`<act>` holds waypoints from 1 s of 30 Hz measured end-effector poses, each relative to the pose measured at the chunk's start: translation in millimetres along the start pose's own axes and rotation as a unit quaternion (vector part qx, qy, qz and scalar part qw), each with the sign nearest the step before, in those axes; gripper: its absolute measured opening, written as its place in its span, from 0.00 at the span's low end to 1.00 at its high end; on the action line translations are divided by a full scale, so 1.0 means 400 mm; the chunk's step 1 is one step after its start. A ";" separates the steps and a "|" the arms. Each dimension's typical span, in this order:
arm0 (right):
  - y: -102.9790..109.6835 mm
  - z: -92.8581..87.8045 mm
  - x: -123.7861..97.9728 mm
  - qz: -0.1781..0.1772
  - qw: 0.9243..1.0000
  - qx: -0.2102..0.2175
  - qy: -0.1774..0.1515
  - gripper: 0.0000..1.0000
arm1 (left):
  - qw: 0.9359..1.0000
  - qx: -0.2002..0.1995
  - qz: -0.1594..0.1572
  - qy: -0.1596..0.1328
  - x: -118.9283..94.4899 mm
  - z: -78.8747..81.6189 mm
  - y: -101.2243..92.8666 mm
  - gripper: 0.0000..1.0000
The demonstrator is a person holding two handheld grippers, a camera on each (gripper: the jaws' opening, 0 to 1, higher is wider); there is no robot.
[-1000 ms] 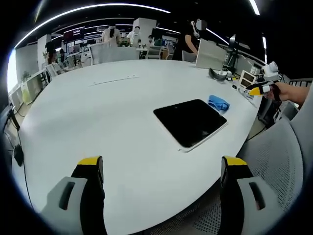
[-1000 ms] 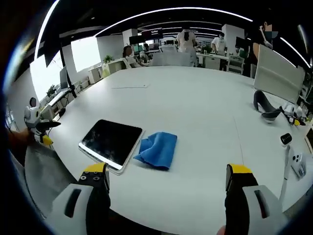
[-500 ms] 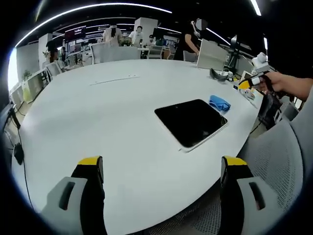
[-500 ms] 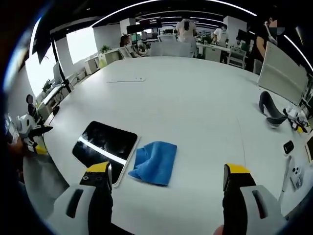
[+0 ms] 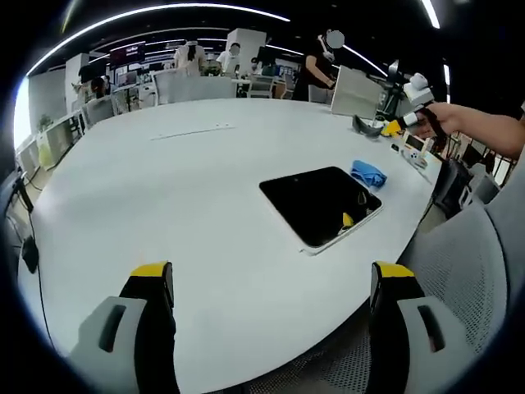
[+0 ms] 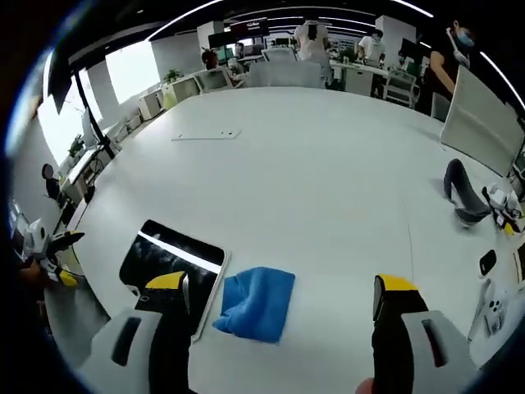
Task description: Wipe the mirror surface with the cleaning cloth until all visible marks leave the cleaned area.
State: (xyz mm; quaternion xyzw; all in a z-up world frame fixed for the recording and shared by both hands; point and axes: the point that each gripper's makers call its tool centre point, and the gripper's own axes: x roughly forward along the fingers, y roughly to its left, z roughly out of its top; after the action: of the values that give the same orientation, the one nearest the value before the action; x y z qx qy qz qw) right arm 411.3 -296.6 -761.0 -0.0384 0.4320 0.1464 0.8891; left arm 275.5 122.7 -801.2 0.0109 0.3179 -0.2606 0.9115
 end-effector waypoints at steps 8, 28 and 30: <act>0.008 -0.009 0.023 0.000 1.000 -0.008 0.012 0.89 | 1.000 0.007 -0.001 -0.002 0.000 0.004 -0.002 0.99; 0.050 -0.118 0.162 0.014 0.997 0.019 0.074 0.50 | 1.000 0.003 -0.007 0.011 0.004 -0.010 -0.008 0.98; 0.052 -0.133 0.171 0.009 0.996 0.012 0.083 0.46 | 1.000 0.002 -0.007 0.012 0.004 -0.011 -0.007 0.98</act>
State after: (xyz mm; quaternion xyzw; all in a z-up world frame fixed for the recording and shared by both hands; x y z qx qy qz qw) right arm 404.9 -271.6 -846.3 -0.0359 0.5061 0.1461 0.8493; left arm 272.7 120.4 -805.1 0.0140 0.3283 -0.2674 0.9058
